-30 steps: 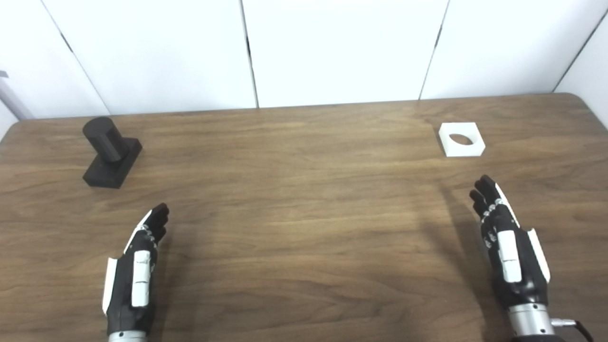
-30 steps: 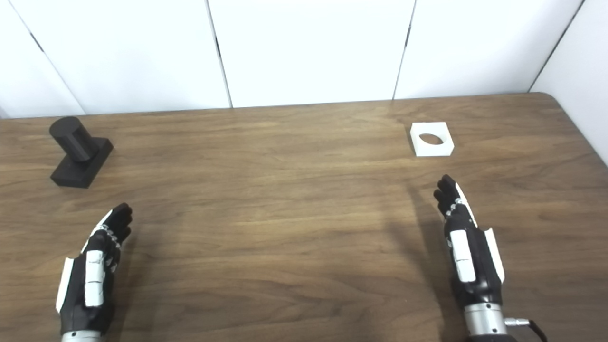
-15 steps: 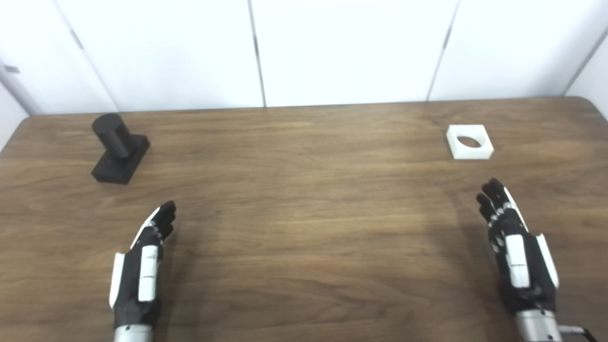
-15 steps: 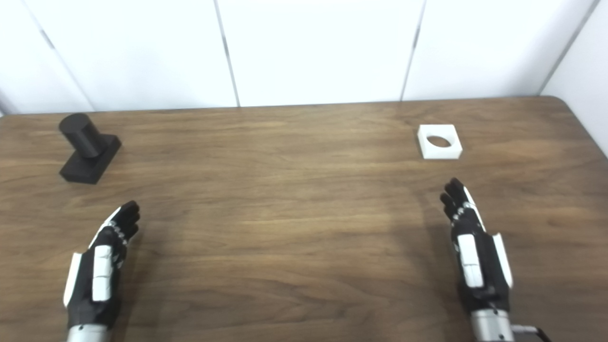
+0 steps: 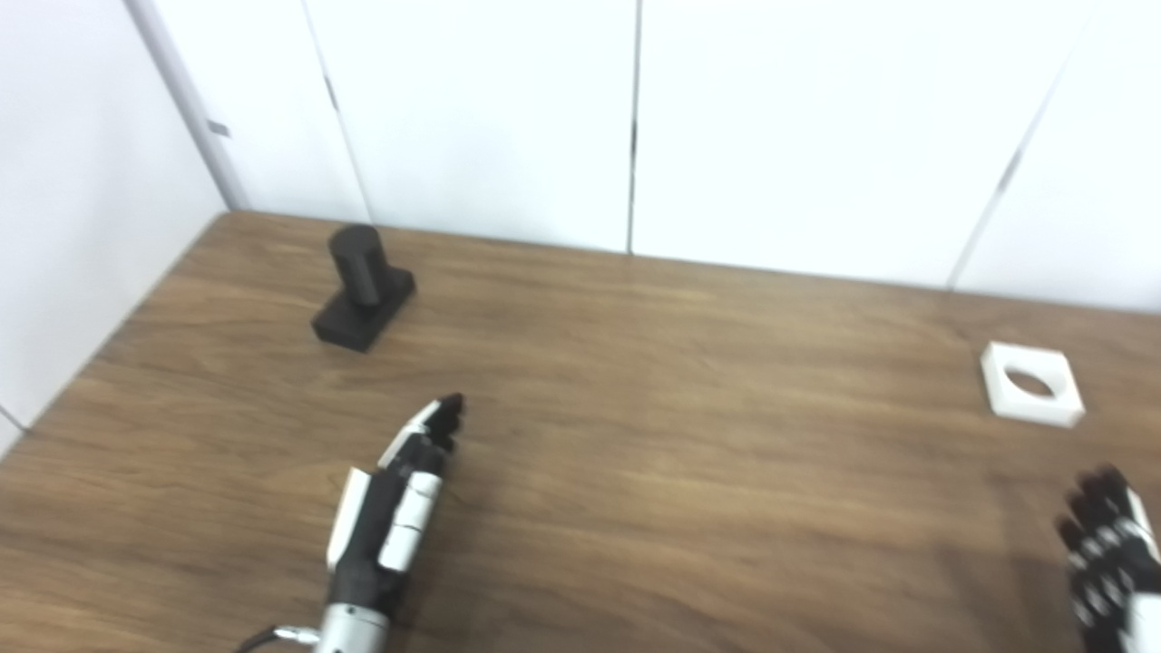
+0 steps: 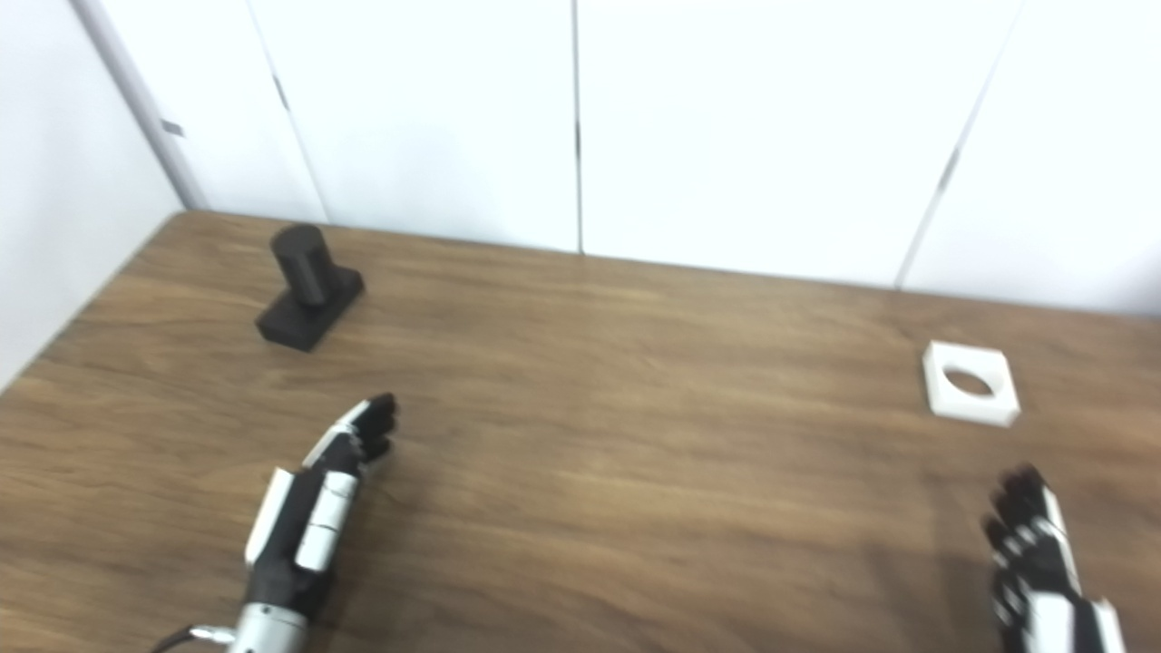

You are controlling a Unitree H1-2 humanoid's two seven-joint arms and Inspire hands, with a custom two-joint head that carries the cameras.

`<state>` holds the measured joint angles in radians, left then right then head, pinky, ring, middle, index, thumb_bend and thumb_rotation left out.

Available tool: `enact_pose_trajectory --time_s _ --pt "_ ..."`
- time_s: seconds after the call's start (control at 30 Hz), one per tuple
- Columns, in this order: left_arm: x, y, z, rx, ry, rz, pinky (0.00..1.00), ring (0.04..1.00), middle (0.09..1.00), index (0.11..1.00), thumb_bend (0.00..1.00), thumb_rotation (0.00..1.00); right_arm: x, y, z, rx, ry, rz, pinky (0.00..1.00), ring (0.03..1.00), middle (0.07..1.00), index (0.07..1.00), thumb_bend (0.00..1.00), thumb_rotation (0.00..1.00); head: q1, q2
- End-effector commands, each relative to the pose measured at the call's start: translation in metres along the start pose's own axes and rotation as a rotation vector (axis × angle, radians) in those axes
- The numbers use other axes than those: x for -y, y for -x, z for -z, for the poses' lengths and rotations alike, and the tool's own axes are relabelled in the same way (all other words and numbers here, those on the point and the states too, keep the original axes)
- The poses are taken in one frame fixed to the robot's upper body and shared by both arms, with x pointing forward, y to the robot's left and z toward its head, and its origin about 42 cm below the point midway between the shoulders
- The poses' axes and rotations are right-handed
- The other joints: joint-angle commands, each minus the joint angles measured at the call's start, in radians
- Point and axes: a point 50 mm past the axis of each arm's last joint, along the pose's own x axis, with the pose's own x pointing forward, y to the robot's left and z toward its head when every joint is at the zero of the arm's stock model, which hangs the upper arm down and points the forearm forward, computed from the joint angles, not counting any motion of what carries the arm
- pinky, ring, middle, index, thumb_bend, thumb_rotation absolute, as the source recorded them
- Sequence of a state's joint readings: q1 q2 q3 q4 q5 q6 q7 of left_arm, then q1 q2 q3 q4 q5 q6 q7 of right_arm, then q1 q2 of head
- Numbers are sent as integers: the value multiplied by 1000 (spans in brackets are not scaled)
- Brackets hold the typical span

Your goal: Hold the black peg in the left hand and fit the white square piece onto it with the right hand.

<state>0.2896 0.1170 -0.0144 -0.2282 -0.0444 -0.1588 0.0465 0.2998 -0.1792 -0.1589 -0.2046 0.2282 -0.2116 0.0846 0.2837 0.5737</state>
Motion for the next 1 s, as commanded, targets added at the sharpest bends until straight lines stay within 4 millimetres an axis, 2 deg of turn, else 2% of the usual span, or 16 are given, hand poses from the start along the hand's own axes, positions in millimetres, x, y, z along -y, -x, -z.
enact_pose_trajectory --time_s 0.0,0.1,0.17,0.3,0.47,0.63,0.7,0.73,0.77,0.83,0.97 --pt "22 -1 -2 27 66 -24 947 942 935 905 654 924 5 -4 -2 31 7 2 1000 983 971 966 572 961 12 -10" --pt "26 -2 -1 24 63 -21 950 940 929 898 657 924 7 -6 1 46 18 2 989 976 961 953 600 957 31 -25" --pt "28 -2 0 23 58 -22 943 927 918 887 658 921 9 -6 4 52 22 4 931 941 932 928 627 914 39 -32" --pt "31 -2 3 36 41 -26 910 904 900 868 657 907 14 -8 7 59 41 -3 872 911 907 909 667 894 59 -43" --pt "35 -2 5 37 47 -27 904 915 916 881 647 896 17 -9 9 57 37 -8 841 882 881 885 680 881 67 -50" --pt "37 -2 4 29 -25 -32 907 923 917 879 614 909 19 -9 9 49 22 -1 834 874 871 884 692 864 86 -53" --pt "38 -1 2 13 -84 -44 909 924 919 885 543 819 20 -8 8 48 13 -3 831 871 866 879 696 852 86 -50" --pt "39 1 1 12 -98 -56 882 909 914 894 500 608 20 -8 7 52 15 -8 832 868 860 869 679 848 84 -53" --pt "39 2 1 12 -103 -64 872 903 911 895 484 466 20 -7 7 55 17 -12 824 866 858 865 663 854 84 -55" --pt "40 3 -1 12 -107 -86 864 896 907 895 475 334 21 -7 7 61 25 -20 819 866 859 863 644 865 83 -55" --pt "36 0 -12 22 -170 -161 845 891 904 895 514 354 22 -5 7 56 33 -18 813 866 864 868 637 878 87 -53"
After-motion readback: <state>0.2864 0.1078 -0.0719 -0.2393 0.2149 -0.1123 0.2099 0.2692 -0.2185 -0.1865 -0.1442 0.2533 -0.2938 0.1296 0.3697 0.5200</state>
